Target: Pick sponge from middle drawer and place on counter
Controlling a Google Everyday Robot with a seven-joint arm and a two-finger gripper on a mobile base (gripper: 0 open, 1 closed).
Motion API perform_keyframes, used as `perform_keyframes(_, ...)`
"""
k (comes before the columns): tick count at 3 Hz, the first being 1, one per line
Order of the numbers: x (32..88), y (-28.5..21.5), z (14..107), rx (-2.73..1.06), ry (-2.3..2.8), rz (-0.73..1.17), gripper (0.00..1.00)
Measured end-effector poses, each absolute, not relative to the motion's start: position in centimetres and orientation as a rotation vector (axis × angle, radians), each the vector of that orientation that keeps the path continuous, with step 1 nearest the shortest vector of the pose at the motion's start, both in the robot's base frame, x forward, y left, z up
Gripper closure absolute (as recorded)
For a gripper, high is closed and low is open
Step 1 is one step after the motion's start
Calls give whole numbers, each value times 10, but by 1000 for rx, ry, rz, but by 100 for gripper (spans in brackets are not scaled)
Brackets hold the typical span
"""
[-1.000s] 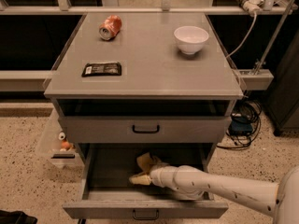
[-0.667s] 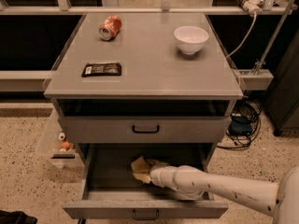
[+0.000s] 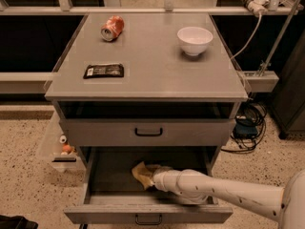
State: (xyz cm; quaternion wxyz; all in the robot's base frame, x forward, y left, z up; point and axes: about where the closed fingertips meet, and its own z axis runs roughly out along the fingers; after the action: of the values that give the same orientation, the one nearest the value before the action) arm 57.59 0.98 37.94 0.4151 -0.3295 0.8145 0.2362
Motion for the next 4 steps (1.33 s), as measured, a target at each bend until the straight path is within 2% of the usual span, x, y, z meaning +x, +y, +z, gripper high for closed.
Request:
perform_keyframes(1,576,10,379,-828,2046,593,100)
perform_keyframes(2,576,8,392,-841,2026,642,100)
perform_keyframes(3,558,-26,444,-856,1999,709,100)
perform_keyframes(4,529,-80,500,-827,2042,695,100)
